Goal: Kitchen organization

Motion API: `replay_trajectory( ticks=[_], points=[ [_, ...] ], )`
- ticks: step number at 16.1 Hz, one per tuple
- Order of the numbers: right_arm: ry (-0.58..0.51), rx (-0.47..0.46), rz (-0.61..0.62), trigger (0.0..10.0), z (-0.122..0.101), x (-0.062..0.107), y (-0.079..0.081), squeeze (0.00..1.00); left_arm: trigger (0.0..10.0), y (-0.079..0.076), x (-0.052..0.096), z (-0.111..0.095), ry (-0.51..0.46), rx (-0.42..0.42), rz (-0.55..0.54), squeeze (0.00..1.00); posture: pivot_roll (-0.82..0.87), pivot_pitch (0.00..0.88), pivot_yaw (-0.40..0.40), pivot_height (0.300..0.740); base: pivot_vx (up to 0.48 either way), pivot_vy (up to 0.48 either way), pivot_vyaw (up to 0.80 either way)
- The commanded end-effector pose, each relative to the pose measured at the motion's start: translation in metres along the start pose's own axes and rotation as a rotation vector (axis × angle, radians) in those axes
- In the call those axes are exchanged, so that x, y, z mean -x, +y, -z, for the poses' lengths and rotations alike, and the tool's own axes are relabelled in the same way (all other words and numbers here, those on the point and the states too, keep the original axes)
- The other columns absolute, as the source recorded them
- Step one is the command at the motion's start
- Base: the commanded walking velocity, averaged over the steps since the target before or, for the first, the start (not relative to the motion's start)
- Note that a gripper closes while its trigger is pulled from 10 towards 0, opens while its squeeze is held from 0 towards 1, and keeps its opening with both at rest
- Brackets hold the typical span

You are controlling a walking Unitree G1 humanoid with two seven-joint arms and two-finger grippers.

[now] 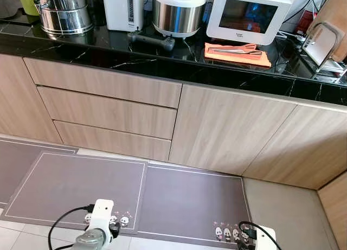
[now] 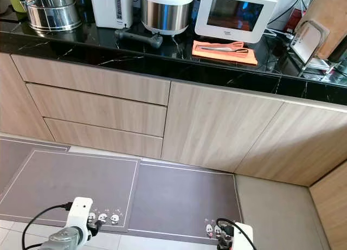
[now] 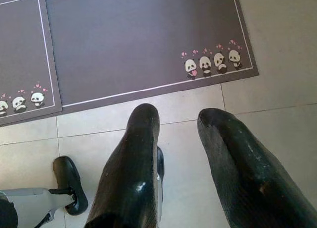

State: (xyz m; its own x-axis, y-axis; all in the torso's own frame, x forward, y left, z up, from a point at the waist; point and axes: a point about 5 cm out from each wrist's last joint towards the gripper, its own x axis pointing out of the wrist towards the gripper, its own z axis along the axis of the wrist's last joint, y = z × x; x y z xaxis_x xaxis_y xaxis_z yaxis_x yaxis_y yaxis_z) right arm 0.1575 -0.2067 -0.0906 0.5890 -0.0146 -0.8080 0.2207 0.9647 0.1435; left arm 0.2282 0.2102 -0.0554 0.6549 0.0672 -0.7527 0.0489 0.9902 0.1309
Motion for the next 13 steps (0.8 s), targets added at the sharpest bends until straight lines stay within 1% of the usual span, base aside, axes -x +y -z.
replay_trajectory(
  ticks=[1,3,5,7,10,12,13],
  points=[
    [0.003,-0.014,0.010,10.0,0.000,0.000,-0.002,0.00,10.0,0.003,0.000,-0.003,0.000,-0.039,-0.004,0.00,0.17,0.000,-0.120,0.740,0.000,0.000,0.00],
    [-0.001,-0.019,0.001,10.0,-0.001,-0.001,0.002,0.00,10.0,0.010,0.000,-0.007,-0.006,-0.058,-0.018,0.00,0.18,0.000,-0.102,0.740,0.000,0.000,0.00],
    [0.006,-0.013,-0.028,10.0,0.002,-0.002,0.012,0.00,10.0,0.019,0.000,-0.013,-0.016,-0.098,-0.031,0.00,0.19,0.000,-0.078,0.740,0.000,0.000,0.00],
    [0.013,-0.026,-0.028,10.0,0.005,-0.002,0.014,0.00,10.0,0.021,0.000,-0.017,-0.028,-0.111,-0.035,0.00,0.19,0.000,-0.074,0.740,0.000,0.000,0.00],
    [0.004,-0.027,-0.030,10.0,0.003,-0.002,0.013,0.00,10.0,0.015,-0.001,-0.019,-0.037,-0.124,-0.020,0.00,0.18,0.000,-0.076,0.740,0.000,0.000,0.00],
    [0.007,-0.027,-0.014,10.0,0.002,-0.002,0.010,0.00,10.0,0.006,-0.001,-0.014,-0.031,-0.125,0.000,0.00,0.17,0.000,-0.085,0.740,0.000,0.000,0.00],
    [0.012,-0.027,-0.012,10.0,0.003,-0.001,0.009,0.00,10.0,0.005,-0.001,-0.012,-0.025,-0.124,0.002,0.00,0.17,0.000,-0.091,0.740,0.000,0.000,-0.76]
  ],
)
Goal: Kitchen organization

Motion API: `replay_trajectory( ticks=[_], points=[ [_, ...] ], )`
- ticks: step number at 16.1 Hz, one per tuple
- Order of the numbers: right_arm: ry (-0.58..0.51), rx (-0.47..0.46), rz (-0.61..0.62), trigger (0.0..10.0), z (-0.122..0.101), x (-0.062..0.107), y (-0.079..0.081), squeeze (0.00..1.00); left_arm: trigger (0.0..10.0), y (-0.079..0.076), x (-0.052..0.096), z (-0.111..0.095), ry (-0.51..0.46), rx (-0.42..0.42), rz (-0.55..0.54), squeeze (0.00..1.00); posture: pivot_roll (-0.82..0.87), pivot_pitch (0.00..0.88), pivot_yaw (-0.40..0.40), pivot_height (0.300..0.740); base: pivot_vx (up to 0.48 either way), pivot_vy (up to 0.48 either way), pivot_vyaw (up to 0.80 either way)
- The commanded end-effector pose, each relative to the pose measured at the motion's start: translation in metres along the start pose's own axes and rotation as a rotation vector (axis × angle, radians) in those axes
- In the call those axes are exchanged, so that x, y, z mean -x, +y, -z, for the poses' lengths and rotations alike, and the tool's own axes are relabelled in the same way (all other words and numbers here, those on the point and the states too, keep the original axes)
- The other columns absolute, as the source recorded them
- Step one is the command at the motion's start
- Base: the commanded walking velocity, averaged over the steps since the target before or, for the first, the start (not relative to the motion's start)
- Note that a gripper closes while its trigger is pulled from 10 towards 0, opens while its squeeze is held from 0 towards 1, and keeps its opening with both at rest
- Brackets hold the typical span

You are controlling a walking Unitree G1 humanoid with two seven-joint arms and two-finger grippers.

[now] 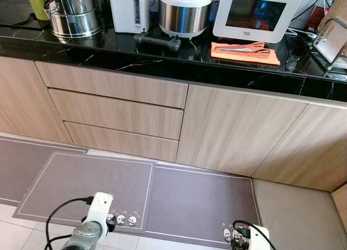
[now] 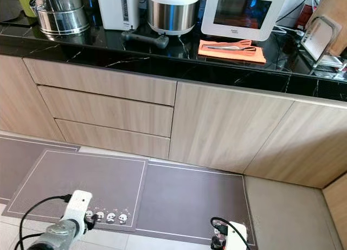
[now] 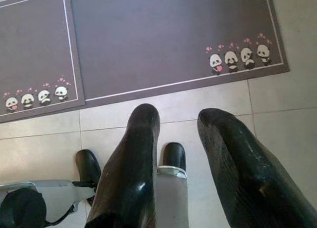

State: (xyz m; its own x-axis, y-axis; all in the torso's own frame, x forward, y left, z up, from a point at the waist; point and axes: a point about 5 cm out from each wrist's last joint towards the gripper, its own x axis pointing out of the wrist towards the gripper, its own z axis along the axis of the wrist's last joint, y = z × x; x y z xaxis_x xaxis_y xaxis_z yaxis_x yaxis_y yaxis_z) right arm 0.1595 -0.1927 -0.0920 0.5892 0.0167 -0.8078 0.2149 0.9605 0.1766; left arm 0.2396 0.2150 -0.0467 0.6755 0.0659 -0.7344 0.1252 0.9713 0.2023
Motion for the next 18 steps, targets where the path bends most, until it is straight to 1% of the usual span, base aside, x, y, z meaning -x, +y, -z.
replay_trajectory(
  ticks=[1,7,8,10,11,14,15,18],
  points=[
    [0.013,-0.005,0.022,10.0,0.0020,0.0014,-0.0061,0.00,10.0,-0.0038,0.0002,0.0032,0.005,-0.015,0.008,0.00,0.17,0.000,-0.096,0.740,0.000,0.000,-0.74],
    [0.034,0.025,0.034,10.0,0.0042,0.0025,-0.0100,0.00,10.0,-0.0076,0.0015,0.0116,0.024,0.007,0.011,0.00,0.16,0.000,-0.103,0.740,0.000,0.000,-0.73],
    [0.036,0.029,0.034,10.0,0.0048,0.0026,-0.0099,0.00,10.0,-0.0078,0.0015,0.0114,0.020,0.001,0.012,0.00,0.16,0.000,-0.102,0.740,0.000,0.000,-0.73],
    [0.037,0.030,0.032,10.0,0.0053,0.0026,-0.0095,0.00,10.0,-0.0076,0.0012,0.0083,0.004,-0.033,0.009,0.00,0.16,0.000,-0.101,0.740,0.000,-0.480,-0.72],
    [0.038,0.031,0.031,10.0,0.0058,0.0027,-0.0094,0.00,10.0,-0.0078,0.0009,0.0063,-0.007,-0.004,0.007,0.00,0.16,0.000,-0.098,0.740,0.000,-0.307,-0.73],
    [0.043,0.030,0.033,10.0,0.0078,0.0030,-0.0090,0.00,10.0,-0.0096,0.0009,0.0067,-0.006,-0.023,0.018,0.00,0.15,0.000,-0.093,0.740,0.000,0.000,-0.72],
    [0.044,0.029,0.033,10.0,0.0079,0.0031,-0.0090,0.00,10.0,-0.0094,0.0009,0.0069,-0.006,-0.014,0.016,0.00,0.15,0.000,-0.093,0.740,0.000,0.000,-0.72],
    [0.044,0.029,0.038,10.0,0.0084,0.0031,-0.0088,0.00,10.0,-0.0094,0.0009,0.0064,-0.008,-0.024,0.019,0.00,0.15,0.000,-0.093,0.740,0.000,0.000,-0.73]
  ],
)
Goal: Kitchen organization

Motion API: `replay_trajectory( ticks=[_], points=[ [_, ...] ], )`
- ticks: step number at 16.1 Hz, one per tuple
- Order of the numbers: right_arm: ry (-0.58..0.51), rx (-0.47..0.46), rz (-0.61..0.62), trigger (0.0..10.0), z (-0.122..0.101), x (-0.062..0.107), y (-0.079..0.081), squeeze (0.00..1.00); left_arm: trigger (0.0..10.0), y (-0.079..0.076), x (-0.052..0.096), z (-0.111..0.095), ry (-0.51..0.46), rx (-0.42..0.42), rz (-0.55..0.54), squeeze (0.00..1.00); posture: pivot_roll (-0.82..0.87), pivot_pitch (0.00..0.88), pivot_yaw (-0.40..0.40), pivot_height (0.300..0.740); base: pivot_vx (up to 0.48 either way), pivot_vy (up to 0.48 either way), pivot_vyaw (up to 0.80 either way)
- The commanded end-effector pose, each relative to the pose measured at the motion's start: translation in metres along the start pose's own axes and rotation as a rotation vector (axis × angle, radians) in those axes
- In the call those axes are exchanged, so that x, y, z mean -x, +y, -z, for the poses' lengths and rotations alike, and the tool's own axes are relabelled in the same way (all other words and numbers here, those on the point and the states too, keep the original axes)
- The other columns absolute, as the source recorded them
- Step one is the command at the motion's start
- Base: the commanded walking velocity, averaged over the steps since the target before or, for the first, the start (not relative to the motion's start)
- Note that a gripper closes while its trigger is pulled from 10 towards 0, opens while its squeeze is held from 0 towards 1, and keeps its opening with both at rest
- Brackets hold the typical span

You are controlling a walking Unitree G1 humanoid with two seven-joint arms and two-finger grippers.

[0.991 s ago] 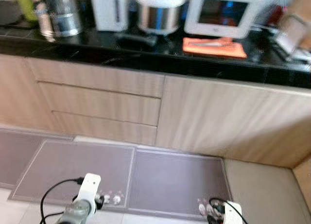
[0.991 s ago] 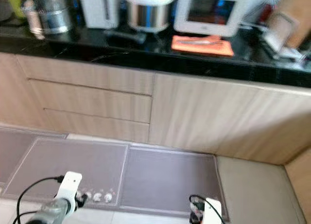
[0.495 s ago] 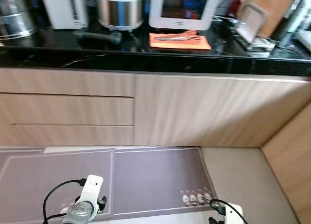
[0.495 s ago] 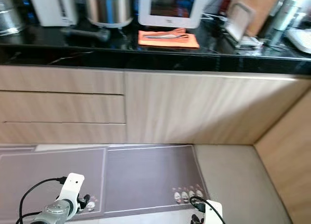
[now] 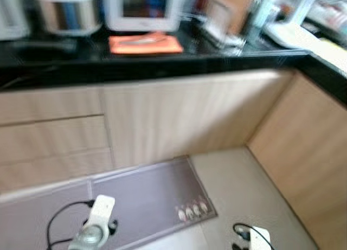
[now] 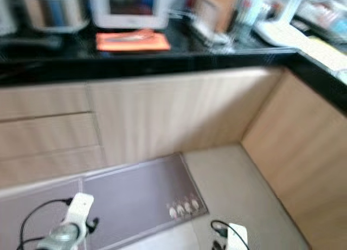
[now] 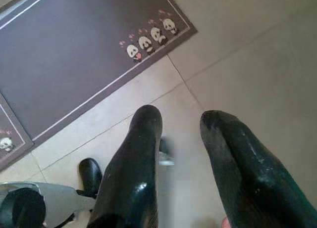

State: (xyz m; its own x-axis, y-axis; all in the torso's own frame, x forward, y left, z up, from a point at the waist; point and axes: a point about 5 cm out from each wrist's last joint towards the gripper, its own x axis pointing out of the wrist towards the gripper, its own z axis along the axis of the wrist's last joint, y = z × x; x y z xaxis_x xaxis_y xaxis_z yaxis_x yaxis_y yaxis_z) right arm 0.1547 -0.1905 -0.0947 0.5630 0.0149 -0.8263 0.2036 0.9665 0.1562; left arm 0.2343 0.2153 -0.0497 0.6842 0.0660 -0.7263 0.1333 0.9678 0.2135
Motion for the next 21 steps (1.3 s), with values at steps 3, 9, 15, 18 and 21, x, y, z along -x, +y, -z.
replay_trajectory(
  ticks=[3,9,15,18,21],
  points=[
    [0.013,0.010,0.028,10.0,0.0030,0.0023,-0.0094,0.00,10.0,-0.0083,-0.0005,0.0001,0.000,-0.013,0.022,0.00,0.16,0.000,-0.098,0.740,0.000,0.000,-0.72],
    [0.014,0.021,0.031,10.0,0.0027,0.0027,-0.0112,0.00,10.0,-0.0095,-0.0005,-0.0006,-0.011,0.022,0.017,0.00,0.14,0.000,-0.109,0.740,0.000,0.000,-0.72],
    [0.013,0.022,0.033,10.0,0.0010,0.0024,-0.0118,0.00,10.0,-0.0121,-0.0014,-0.0043,-0.016,-0.033,0.023,0.00,0.13,0.000,-0.107,0.740,0.000,-0.080,-0.72],
    [0.011,0.021,0.034,10.0,0.0005,0.0024,-0.0120,0.00,10.0,-0.0111,-0.0012,-0.0030,-0.010,-0.018,0.018,0.00,0.13,0.000,-0.107,0.740,0.000,-0.136,-0.72],
    [0.009,0.019,0.037,10.0,0.0003,0.0025,-0.0127,0.00,10.0,-0.0120,-0.0008,-0.0006,-0.005,-0.023,0.021,0.00,0.13,0.000,-0.103,0.740,0.000,0.000,-0.72]
  ],
)
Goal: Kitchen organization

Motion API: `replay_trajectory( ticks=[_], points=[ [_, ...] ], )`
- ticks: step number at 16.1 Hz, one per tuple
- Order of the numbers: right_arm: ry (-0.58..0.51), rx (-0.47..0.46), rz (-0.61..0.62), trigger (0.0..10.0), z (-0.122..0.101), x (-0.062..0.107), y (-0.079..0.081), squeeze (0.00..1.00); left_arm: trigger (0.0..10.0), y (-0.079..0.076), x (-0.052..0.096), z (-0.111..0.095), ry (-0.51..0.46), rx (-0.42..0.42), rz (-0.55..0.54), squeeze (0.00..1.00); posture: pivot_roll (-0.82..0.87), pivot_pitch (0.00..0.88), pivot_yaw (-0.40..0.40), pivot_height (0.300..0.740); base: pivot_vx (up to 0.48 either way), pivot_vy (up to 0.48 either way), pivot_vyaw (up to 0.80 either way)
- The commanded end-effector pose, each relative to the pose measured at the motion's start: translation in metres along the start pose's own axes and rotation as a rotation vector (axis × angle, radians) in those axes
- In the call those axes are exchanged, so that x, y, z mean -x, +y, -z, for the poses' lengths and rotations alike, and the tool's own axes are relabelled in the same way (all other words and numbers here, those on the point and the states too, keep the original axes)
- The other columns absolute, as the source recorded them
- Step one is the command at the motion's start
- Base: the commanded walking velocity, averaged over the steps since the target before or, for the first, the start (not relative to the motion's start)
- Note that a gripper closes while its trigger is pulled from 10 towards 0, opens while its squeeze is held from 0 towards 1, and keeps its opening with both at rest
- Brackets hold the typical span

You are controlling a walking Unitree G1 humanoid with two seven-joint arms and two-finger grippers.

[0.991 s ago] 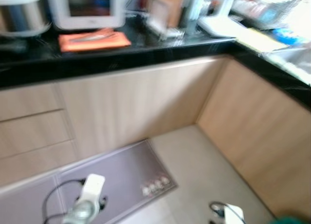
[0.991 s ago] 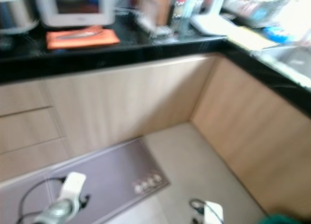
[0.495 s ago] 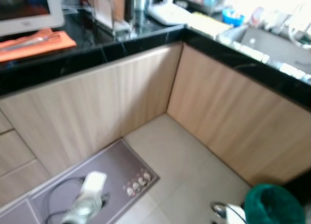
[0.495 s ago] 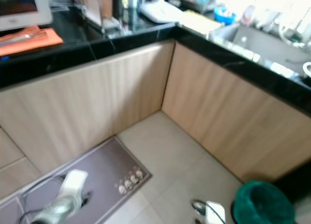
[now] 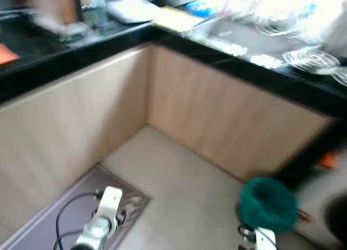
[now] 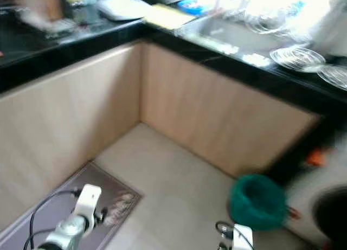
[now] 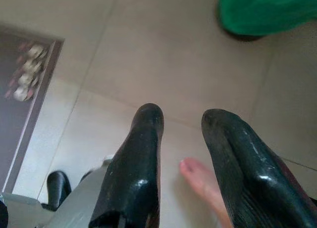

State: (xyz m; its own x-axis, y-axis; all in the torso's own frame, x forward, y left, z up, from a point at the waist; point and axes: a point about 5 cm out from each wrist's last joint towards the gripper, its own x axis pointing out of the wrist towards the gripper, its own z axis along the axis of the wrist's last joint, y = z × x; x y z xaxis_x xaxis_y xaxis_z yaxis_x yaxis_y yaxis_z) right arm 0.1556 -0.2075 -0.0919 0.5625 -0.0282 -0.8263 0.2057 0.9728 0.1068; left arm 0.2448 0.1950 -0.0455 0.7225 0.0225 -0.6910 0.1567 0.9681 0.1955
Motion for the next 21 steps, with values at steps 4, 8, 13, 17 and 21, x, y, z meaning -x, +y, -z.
replay_trajectory(
  ticks=[4,8,13,17,21],
  points=[
    [0.014,-0.014,-0.007,10.0,0.006,0.000,0.006,0.00,10.0,0.006,0.002,0.010,0.047,-0.064,0.007,0.00,0.15,0.000,-0.088,0.740,0.000,0.000,-0.72],
    [0.010,-0.032,-0.020,10.0,0.006,-0.001,0.015,0.00,10.0,0.014,0.002,0.006,0.042,-0.081,0.003,0.00,0.16,0.000,-0.059,0.740,0.000,0.000,-0.72],
    [-0.010,-0.063,-0.011,10.0,0.006,-0.001,0.016,0.00,10.0,0.014,0.001,0.003,0.037,-0.040,0.001,0.00,0.14,0.000,-0.058,0.740,0.054,0.000,0.00],
    [-0.003,-0.043,-0.003,10.0,0.006,-0.001,0.011,0.00,10.0,0.009,0.001,0.006,0.048,-0.030,0.004,0.00,0.14,0.000,-0.078,0.740,0.395,0.000,0.00],
    [-0.001,0.031,-0.009,10.0,0.005,0.000,0.007,0.00,10.0,0.005,0.002,0.011,0.058,-0.013,0.006,0.00,0.14,0.000,-0.093,0.740,0.397,0.000,0.32]
  ],
)
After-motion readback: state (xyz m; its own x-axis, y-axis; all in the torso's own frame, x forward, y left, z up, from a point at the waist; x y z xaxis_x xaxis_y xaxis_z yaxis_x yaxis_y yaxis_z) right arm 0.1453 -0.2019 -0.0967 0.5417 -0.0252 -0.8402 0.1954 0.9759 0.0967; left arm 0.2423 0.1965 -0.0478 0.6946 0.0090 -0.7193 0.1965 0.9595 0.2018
